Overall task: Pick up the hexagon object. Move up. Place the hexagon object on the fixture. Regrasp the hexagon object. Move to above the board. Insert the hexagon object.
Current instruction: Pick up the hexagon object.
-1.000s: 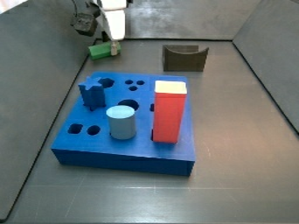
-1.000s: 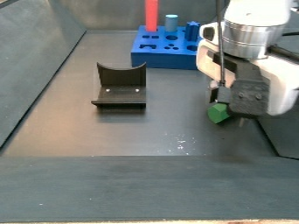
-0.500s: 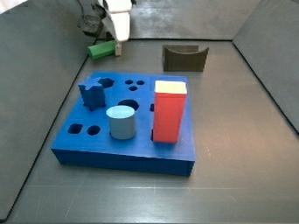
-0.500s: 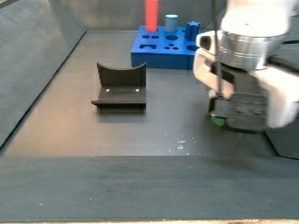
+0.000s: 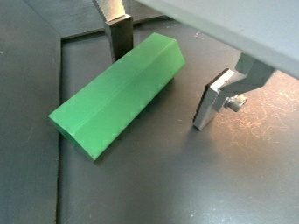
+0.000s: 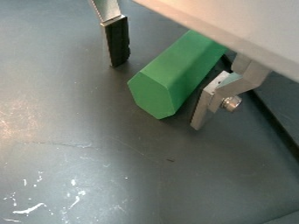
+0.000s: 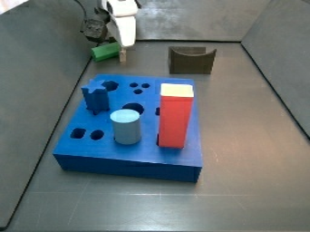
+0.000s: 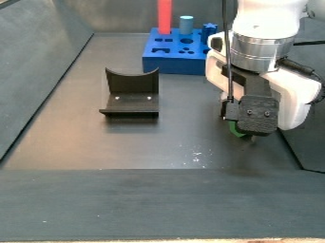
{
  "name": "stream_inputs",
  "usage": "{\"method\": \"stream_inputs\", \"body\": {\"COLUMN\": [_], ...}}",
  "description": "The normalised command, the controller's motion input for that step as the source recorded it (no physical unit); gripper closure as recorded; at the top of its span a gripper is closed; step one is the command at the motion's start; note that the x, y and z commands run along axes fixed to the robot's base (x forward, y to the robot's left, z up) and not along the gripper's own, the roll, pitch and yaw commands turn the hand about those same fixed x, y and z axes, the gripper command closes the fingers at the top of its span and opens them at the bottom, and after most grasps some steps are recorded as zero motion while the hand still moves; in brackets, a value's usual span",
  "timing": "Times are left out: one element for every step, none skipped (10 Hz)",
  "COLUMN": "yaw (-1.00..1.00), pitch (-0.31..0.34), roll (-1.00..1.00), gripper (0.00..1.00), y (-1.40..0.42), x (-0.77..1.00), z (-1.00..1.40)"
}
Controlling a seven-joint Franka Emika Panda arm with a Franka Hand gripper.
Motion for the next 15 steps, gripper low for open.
{"method": "stream_inputs", "body": {"yaw": [0.0, 0.02, 0.02, 0.0, 0.0, 0.0, 0.0, 0.0, 0.0, 0.0, 0.0, 0.0, 0.0, 0.0, 0.0], "pitch": [-0.147, -0.286, -0.341, 0.0, 0.0, 0.0, 0.0, 0.0, 0.0, 0.0, 0.0, 0.0, 0.0, 0.0, 0.0], "roll": [-0.36, -0.36, -0.28, 0.0, 0.0, 0.0, 0.0, 0.0, 0.0, 0.0, 0.0, 0.0, 0.0, 0.0, 0.0], "gripper": [0.0, 0.0, 0.0, 0.0, 1.0, 1.0, 1.0, 1.0, 1.0, 1.0, 1.0, 1.0, 1.0, 1.0, 1.0], "y": [0.03, 0.04, 0.07, 0.0, 0.0, 0.0, 0.0, 0.0, 0.0, 0.0, 0.0, 0.0, 0.0, 0.0, 0.0], "x": [-0.05, -0.07, -0.1, 0.0, 0.0, 0.0, 0.0, 0.0, 0.0, 0.0, 0.0, 0.0, 0.0, 0.0, 0.0], "z": [-0.39, -0.23, -0.28, 0.0, 0.0, 0.0, 0.0, 0.0, 0.0, 0.0, 0.0, 0.0, 0.0, 0.0, 0.0]}}
